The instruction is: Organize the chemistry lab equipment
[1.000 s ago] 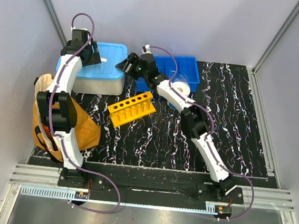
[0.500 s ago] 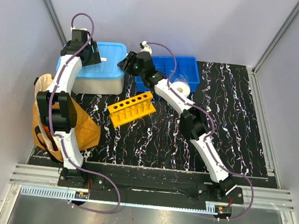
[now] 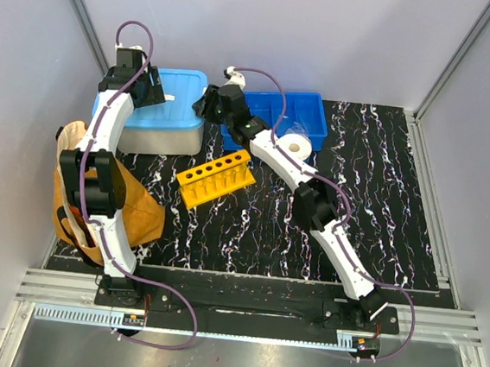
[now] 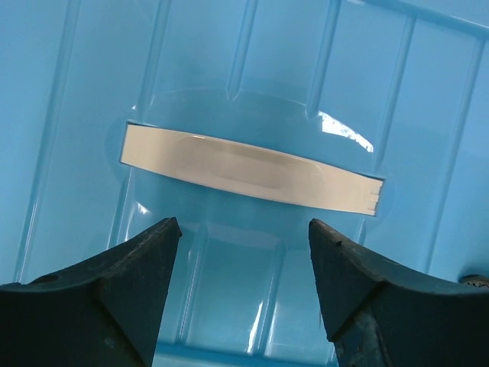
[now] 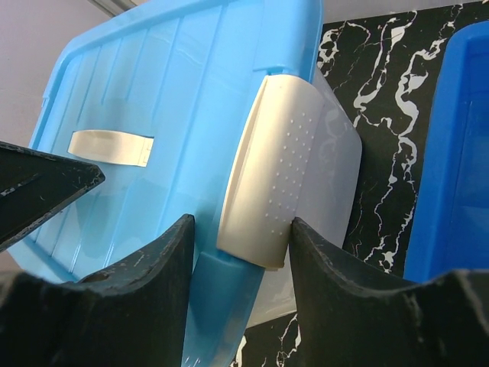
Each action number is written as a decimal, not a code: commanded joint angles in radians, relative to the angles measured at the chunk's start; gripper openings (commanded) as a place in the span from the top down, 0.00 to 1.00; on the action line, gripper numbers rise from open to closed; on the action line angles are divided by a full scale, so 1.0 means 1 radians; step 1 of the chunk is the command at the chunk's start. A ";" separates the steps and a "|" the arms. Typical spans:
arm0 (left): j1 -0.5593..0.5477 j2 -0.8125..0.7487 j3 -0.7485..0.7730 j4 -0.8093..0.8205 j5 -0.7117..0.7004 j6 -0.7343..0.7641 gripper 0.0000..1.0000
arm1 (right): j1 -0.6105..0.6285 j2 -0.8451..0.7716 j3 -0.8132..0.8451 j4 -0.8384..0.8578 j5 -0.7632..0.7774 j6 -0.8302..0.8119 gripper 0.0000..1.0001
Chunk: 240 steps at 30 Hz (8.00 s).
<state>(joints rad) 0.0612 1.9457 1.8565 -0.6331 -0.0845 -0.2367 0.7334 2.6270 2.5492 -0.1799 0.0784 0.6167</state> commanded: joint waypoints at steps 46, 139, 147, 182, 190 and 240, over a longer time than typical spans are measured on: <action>0.397 0.113 0.230 -0.116 0.427 0.045 0.09 | -0.101 -0.050 -0.027 -0.026 -0.198 -0.129 0.92; 0.207 0.071 0.099 0.015 0.244 0.148 0.59 | -0.124 0.014 -0.064 0.169 -0.312 0.109 1.00; 0.172 0.101 0.133 -0.002 0.204 0.169 0.63 | -0.117 0.025 -0.060 0.169 -0.307 0.115 1.00; 0.189 0.168 0.254 -0.023 0.080 0.189 0.75 | -0.012 0.119 0.025 0.215 -0.163 0.342 1.00; 0.193 0.160 0.309 -0.056 0.020 0.177 0.49 | -0.012 0.088 -0.032 0.224 -0.143 0.364 0.89; -0.296 -0.740 -0.630 0.249 0.586 -0.015 0.01 | -0.150 -1.372 -1.331 -0.245 0.158 -0.210 0.00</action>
<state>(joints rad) -0.1616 1.3285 1.3972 -0.5102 0.4728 -0.2199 0.5781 1.3983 1.3102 -0.2760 0.0574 0.3996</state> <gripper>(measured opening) 0.988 0.993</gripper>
